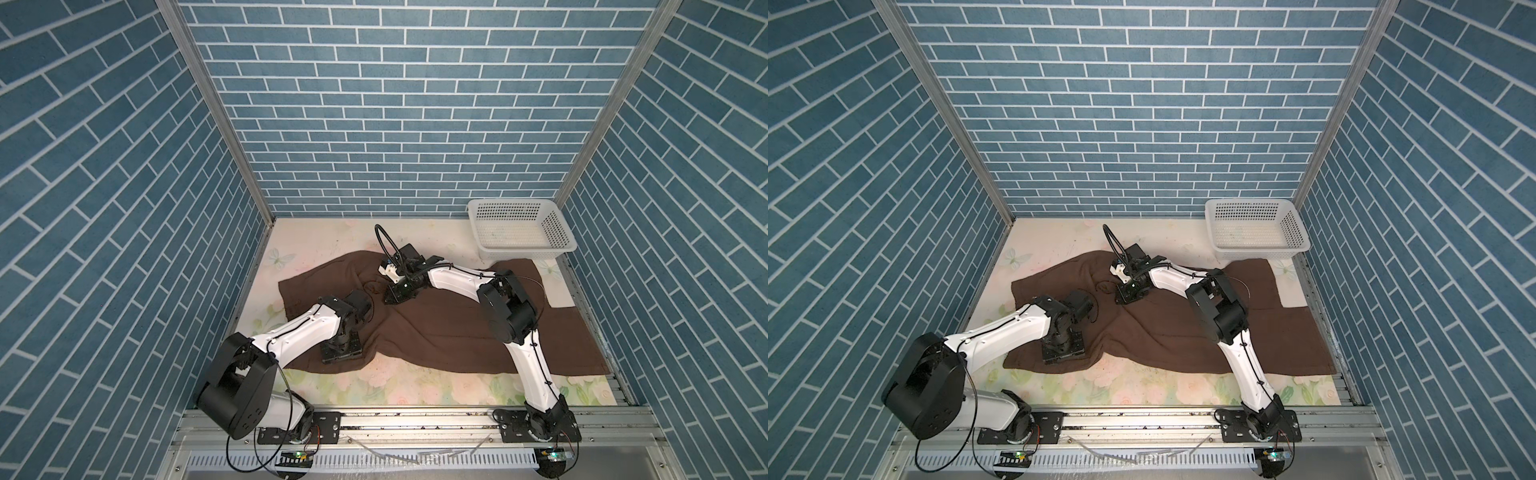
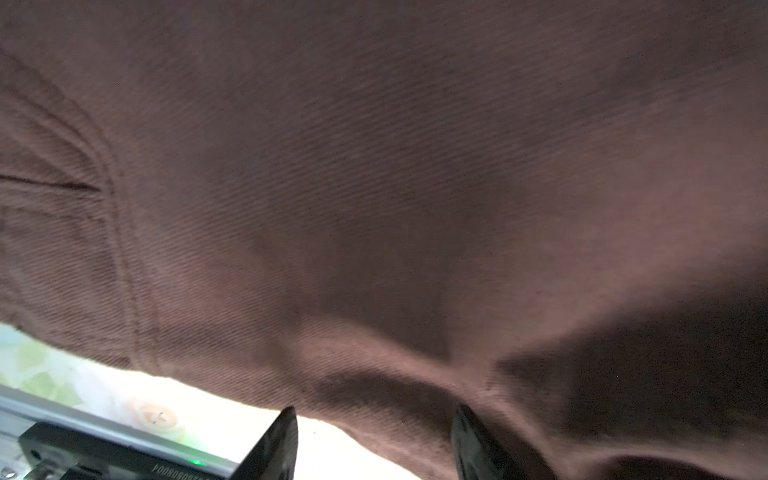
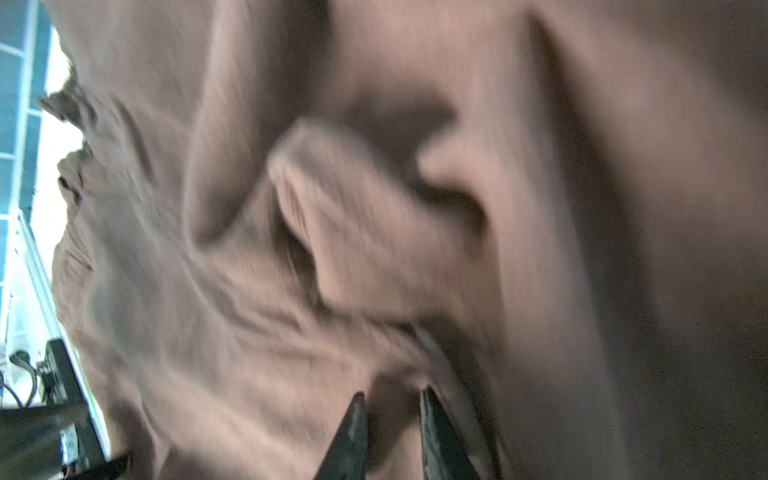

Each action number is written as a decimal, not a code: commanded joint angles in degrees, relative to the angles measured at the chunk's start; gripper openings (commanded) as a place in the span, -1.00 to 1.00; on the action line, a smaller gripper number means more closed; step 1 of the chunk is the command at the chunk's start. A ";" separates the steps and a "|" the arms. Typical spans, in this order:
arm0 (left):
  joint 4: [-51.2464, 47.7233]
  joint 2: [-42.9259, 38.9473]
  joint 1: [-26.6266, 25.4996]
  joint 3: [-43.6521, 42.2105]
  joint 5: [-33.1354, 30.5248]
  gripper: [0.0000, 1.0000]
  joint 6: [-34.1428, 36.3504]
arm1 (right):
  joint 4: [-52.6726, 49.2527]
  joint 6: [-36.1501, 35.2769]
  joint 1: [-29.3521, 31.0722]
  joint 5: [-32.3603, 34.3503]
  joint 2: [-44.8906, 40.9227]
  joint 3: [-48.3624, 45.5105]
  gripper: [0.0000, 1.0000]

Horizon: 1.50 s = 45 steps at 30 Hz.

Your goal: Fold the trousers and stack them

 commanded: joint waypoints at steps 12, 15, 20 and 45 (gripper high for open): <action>3.55 -2.45 14.59 -8.97 0.09 0.19 5.14 | 3.42 0.42 5.10 11.32 -23.32 -22.67 -0.28; 2.63 -1.23 18.59 -6.94 -0.77 -0.17 8.12 | 0.75 -1.59 8.87 14.38 -26.19 -25.24 -0.19; 2.94 -0.16 27.50 -4.89 -1.23 -0.76 11.73 | -1.49 -2.97 12.98 16.11 -27.46 -29.05 -0.18; 1.90 1.80 33.61 2.82 -1.00 -0.56 13.68 | 0.45 -5.36 21.66 10.08 -21.73 -27.91 -0.18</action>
